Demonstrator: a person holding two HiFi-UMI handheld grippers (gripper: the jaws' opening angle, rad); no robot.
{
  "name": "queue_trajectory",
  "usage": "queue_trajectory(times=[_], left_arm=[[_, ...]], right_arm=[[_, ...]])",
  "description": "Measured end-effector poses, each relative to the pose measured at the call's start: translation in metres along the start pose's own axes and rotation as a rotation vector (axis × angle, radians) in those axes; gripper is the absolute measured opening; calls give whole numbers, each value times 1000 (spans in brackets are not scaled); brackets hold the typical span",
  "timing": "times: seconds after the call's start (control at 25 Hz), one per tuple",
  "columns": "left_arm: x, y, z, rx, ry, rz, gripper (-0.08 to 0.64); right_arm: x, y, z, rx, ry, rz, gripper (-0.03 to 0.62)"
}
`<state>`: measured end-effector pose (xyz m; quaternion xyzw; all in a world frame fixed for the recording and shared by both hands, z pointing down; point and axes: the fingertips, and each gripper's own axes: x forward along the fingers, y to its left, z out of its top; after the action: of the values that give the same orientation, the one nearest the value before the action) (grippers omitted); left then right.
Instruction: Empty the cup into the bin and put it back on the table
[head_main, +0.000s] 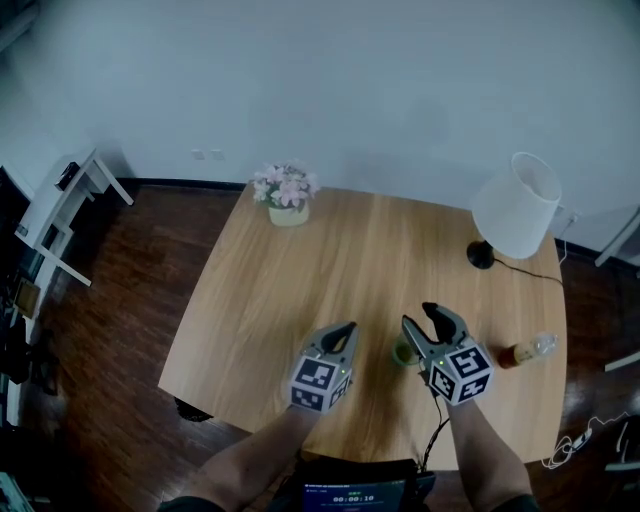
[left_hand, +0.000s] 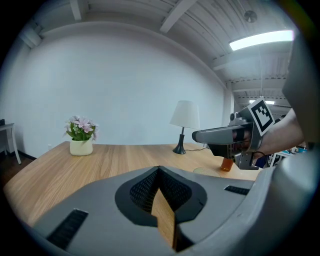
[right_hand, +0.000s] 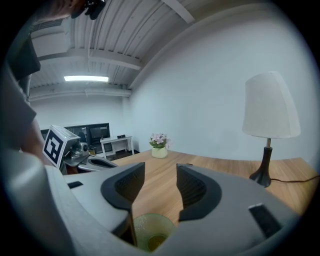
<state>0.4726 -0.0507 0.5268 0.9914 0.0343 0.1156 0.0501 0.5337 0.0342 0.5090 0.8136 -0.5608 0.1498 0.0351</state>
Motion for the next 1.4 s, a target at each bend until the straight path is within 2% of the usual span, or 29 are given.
queue_trajectory(times=[0.08, 0.24, 0.44, 0.48, 0.52, 0.76, 0.8, 1.0, 1.4], left_arm=[[-1, -2, -4, -7, 6, 0, -6], [-1, -8, -10, -17, 14, -4, -6], [-2, -16, -15, -12, 26, 1, -6], [-1, -17, -18, -10, 33, 7, -6], [0, -17, -21, -12, 40, 12, -6], [-3, -16, -48, -54, 93, 32, -6], [-4, -15, -51, -58, 98, 36, -6], [-7, -15, -61, -66, 112, 41, -6], [-14, -14, -76, -84, 138, 70, -6]], right_arm=[[-2, 4, -8, -16, 13, 18, 262], [-5, 10, -25, -22, 47, 54, 343], [-7, 10, -51, -12, 93, 66, 352], [-7, 10, -56, -10, 106, 69, 403], [-6, 10, -61, -10, 117, 71, 413], [-1, 14, -92, -13, 201, 98, 415], [-1, 15, -97, -8, 215, 106, 466], [2, 22, -122, -17, 267, 120, 471], [10, 17, -138, -19, 286, 79, 471]])
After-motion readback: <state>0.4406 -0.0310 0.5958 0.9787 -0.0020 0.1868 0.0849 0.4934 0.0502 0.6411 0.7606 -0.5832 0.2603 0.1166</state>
